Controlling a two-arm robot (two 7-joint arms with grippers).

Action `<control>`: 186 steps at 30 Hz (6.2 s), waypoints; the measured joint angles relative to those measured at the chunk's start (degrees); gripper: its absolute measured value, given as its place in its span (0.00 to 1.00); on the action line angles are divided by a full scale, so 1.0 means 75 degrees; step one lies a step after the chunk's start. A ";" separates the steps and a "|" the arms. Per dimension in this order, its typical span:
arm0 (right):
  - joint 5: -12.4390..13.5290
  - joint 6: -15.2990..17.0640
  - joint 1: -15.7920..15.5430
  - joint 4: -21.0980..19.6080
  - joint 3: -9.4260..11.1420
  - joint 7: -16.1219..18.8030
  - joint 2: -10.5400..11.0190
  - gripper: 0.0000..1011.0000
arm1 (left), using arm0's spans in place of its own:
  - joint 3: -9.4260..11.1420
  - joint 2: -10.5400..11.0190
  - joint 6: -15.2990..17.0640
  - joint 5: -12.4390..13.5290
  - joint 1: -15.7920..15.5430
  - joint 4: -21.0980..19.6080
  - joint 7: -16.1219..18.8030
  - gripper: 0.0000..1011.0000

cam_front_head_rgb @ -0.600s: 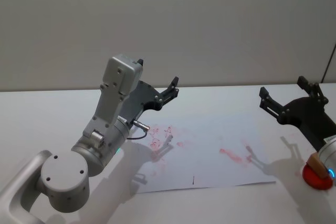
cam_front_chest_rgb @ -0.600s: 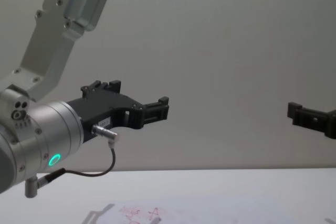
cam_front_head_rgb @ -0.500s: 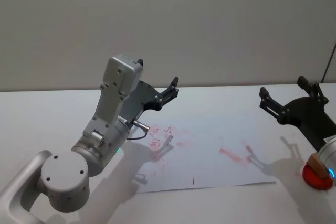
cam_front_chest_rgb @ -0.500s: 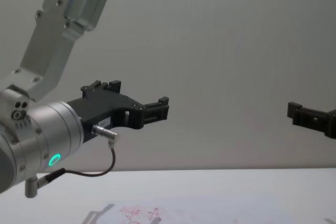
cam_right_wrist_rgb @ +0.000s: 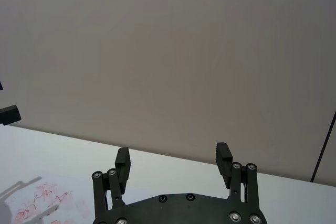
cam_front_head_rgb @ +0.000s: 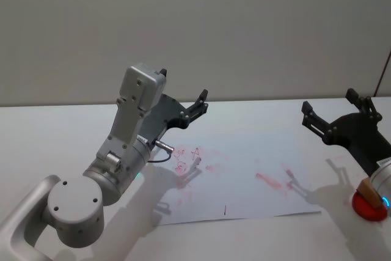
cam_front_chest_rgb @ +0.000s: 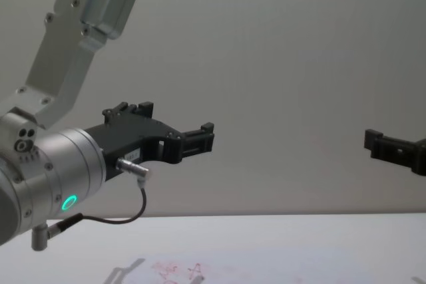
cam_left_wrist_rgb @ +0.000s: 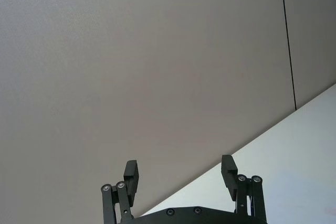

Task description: Use the one hand to pick up the stamp and affix it onto the A4 paper.

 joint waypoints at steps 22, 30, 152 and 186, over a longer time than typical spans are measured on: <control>0.0221 0.0027 -0.0304 -0.0123 0.0172 -0.0036 0.0289 0.99 | 0.0000 0.0000 0.0000 0.0000 0.0000 0.0000 0.0000 0.99; 0.0547 0.0131 -0.0908 -0.0305 0.0492 -0.0216 0.0814 0.99 | 0.0000 0.0000 0.0000 0.0000 0.0000 0.0000 0.0000 0.99; -0.0414 0.1673 0.0162 0.1134 -0.0129 0.1826 -0.0078 0.22 | 0.0000 0.0000 0.0000 0.0000 0.0000 0.0000 0.0001 0.99; -0.0469 0.1833 0.0402 0.1772 -0.0411 0.1565 -0.0500 0.22 | 0.0000 0.0000 0.0000 0.0000 0.0000 0.0000 0.0000 0.99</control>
